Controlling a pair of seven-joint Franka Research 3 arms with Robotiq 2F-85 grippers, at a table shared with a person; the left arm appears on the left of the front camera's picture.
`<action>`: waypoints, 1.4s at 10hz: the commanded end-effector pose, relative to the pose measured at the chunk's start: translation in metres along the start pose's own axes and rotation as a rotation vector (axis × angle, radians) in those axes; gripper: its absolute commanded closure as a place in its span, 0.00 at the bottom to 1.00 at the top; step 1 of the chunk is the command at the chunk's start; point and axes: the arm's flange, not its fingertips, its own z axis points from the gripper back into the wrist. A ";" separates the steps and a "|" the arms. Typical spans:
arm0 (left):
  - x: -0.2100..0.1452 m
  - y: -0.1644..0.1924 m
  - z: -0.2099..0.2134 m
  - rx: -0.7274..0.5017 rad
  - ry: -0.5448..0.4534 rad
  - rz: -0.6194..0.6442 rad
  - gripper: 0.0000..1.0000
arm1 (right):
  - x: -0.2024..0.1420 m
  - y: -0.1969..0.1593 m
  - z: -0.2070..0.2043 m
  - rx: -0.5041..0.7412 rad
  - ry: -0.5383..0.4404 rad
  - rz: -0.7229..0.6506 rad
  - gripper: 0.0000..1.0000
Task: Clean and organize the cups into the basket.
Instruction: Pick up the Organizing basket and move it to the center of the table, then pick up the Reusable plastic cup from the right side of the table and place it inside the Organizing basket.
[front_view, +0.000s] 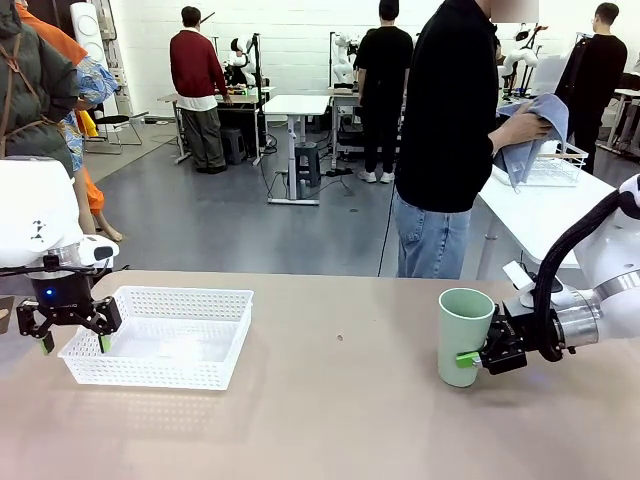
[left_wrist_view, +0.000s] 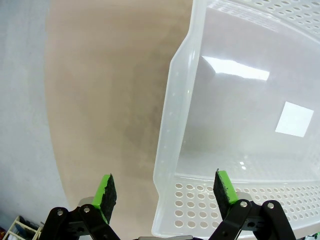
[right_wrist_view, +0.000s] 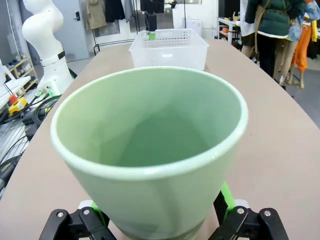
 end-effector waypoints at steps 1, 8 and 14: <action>0.001 -0.005 -0.005 0.019 -0.015 0.021 0.00 | 0.003 -0.007 -0.006 -0.003 -0.039 -0.021 0.00; 0.002 -0.001 -0.005 -0.014 0.014 -0.003 0.75 | 0.000 -0.006 -0.003 0.018 -0.044 0.008 0.75; 0.004 0.001 -0.004 -0.022 0.022 0.004 1.00 | -0.003 -0.005 0.003 0.010 -0.042 -0.002 1.00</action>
